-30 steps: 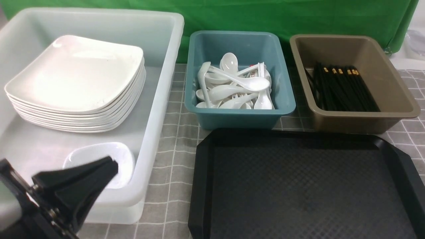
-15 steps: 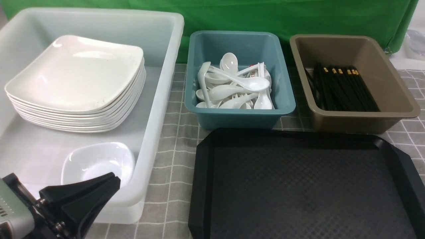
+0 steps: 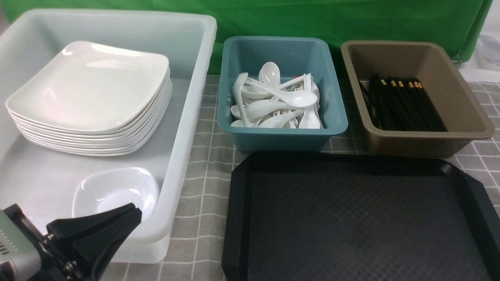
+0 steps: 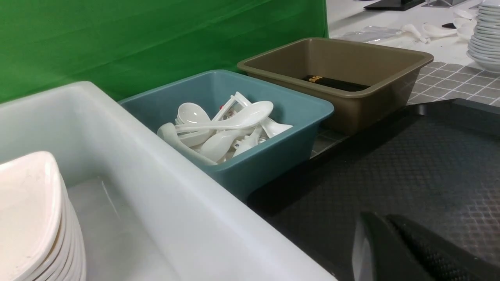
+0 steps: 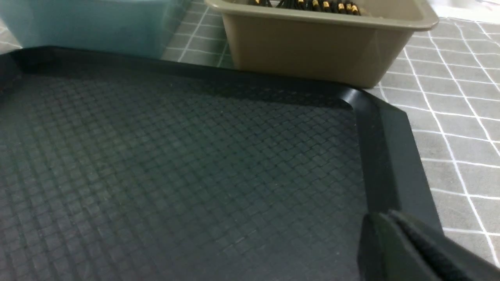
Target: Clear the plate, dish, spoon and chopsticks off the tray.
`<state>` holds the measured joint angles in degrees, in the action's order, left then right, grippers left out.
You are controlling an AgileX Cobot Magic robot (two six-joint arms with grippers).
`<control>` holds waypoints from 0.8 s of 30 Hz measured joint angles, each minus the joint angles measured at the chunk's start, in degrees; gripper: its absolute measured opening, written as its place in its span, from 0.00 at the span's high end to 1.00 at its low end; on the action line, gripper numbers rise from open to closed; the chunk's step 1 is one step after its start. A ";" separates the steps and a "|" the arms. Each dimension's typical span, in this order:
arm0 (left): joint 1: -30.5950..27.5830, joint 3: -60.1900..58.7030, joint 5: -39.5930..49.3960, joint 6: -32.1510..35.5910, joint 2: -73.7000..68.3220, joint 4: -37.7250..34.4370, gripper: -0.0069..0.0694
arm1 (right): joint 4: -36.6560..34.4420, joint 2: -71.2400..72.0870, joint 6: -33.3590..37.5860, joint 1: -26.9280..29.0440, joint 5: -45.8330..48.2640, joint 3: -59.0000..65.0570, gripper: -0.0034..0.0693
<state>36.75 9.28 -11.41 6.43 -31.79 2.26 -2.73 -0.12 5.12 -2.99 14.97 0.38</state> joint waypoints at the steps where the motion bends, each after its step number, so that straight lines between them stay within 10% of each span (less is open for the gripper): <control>1: 0.00 0.00 0.00 0.00 0.00 0.00 0.89 | -0.03 0.00 0.00 0.00 0.04 0.00 0.90; 24: 0.00 0.00 -0.18 0.19 0.00 0.00 0.89 | -0.14 0.07 -0.22 0.02 0.04 0.00 0.82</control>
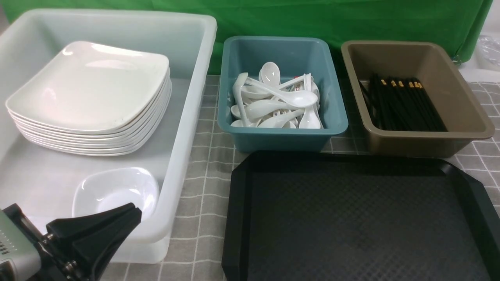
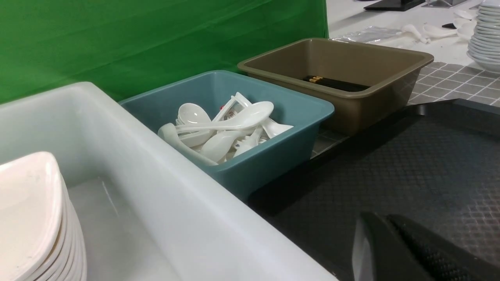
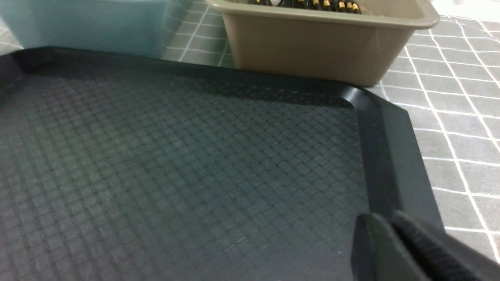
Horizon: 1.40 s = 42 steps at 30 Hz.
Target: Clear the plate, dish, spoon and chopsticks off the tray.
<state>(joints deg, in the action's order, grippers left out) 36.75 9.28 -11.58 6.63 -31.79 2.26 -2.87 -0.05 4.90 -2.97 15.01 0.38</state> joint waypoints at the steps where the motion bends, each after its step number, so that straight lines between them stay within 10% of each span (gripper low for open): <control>1: -0.09 0.00 -0.38 0.00 0.07 0.00 0.89 | 0.00 0.00 0.00 0.00 0.00 0.00 0.81; 18: -38.05 -8.72 19.30 0.19 31.03 -10.83 0.90 | 0.00 0.00 -0.75 0.07 0.12 0.05 0.73; 42: -39.58 -9.70 25.19 -0.34 31.83 -12.57 0.90 | 0.00 0.00 -0.81 0.07 0.00 0.05 0.66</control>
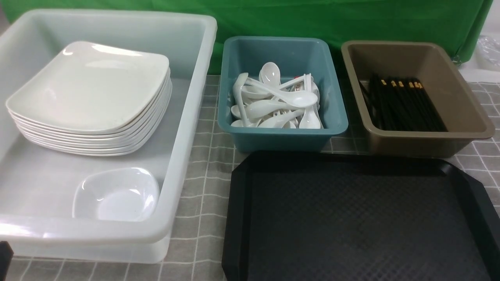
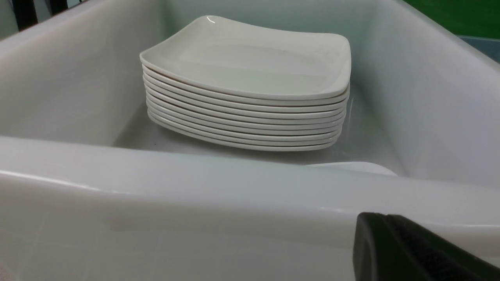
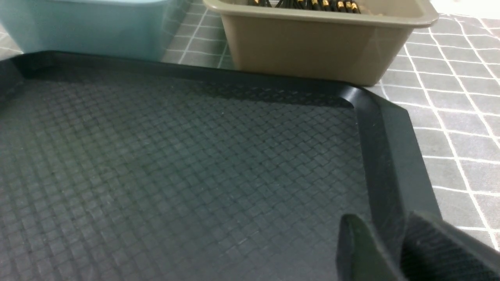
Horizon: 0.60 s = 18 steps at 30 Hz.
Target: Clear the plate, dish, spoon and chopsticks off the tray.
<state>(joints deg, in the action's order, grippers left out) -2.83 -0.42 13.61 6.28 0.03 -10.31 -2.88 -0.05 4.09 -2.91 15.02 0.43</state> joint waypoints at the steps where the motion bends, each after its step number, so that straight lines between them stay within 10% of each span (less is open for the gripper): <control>1: 0.00 0.00 0.00 0.00 0.00 0.00 0.90 | 0.00 0.00 0.00 0.00 0.00 0.00 0.66; 18: 0.00 0.00 0.00 0.00 0.00 -0.06 0.90 | 0.00 0.00 0.00 0.00 0.00 0.00 0.63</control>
